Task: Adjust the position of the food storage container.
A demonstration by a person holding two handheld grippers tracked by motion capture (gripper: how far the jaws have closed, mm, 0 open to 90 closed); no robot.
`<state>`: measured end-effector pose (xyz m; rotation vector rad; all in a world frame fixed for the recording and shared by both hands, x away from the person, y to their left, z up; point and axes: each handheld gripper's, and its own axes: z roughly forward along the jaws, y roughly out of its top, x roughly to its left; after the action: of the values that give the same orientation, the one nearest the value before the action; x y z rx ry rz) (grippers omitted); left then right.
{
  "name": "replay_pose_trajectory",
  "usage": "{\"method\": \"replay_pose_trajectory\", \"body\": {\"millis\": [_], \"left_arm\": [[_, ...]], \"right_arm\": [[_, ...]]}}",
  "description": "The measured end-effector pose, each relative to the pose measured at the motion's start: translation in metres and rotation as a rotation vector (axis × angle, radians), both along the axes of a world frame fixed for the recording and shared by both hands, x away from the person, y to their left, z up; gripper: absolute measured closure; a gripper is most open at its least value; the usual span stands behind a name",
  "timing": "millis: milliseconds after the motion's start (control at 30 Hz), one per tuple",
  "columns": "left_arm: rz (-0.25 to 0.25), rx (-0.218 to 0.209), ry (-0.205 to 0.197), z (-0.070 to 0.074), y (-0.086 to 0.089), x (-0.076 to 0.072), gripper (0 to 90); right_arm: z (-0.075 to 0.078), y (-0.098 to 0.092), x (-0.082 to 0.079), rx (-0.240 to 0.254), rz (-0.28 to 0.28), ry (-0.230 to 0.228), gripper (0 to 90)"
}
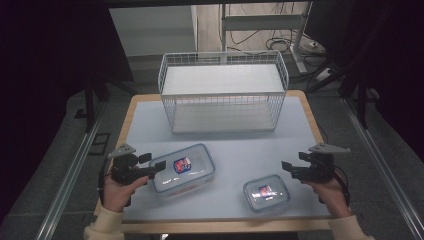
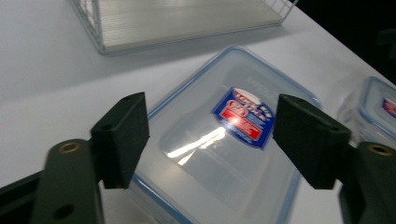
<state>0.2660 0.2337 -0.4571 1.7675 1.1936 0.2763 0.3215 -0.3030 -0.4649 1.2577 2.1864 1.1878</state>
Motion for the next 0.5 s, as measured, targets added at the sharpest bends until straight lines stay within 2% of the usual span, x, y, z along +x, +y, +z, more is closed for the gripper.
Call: {"method": "replay_pose_trajectory", "body": {"millis": [67, 133, 167, 200, 300, 333, 400, 500], "left_arm": [[-0.002, -0.002, -0.005, 0.0022, -0.0003, -0.0008, 30.0], [-0.012, -0.012, -0.006, 0.0045, -0.0010, -0.0003, 36.6], [-0.016, -0.012, -0.004, 0.0045, -0.0015, 0.0004, 36.6], [-0.028, -0.007, 0.004, 0.0030, -0.0029, 0.0010, 44.0], [-0.018, 0.018, 0.023, 0.0010, -0.0042, 0.0003, 51.5], [-0.028, 0.006, 0.027, 0.0002, -0.0042, -0.0017, 59.6], [-0.046, -0.011, 0.031, 0.0012, -0.0045, -0.0037, 69.9], [-0.065, -0.023, 0.033, 0.0029, -0.0065, -0.0064, 78.2]], "right_arm": [[0.0004, 0.0004, -0.0010, -0.007, -0.002, -0.011, 20.9], [-0.0010, -0.0004, -0.0001, -0.001, 0.004, -0.005, 20.9], [-0.0010, -0.0004, -0.0001, -0.001, 0.004, -0.005, 20.9], [-0.0026, -0.0015, 0.0019, -0.001, -0.001, 0.003, 21.0], [-0.0041, -0.0026, 0.0028, 0.001, -0.001, 0.009, 21.1], [-0.0050, -0.0028, 0.0028, -0.001, -0.003, 0.014, 21.2], [-0.0050, -0.0027, 0.0023, -0.001, -0.007, 0.019, 21.3], [-0.0044, -0.0024, 0.0016, 0.001, -0.005, 0.022, 21.3]]}}
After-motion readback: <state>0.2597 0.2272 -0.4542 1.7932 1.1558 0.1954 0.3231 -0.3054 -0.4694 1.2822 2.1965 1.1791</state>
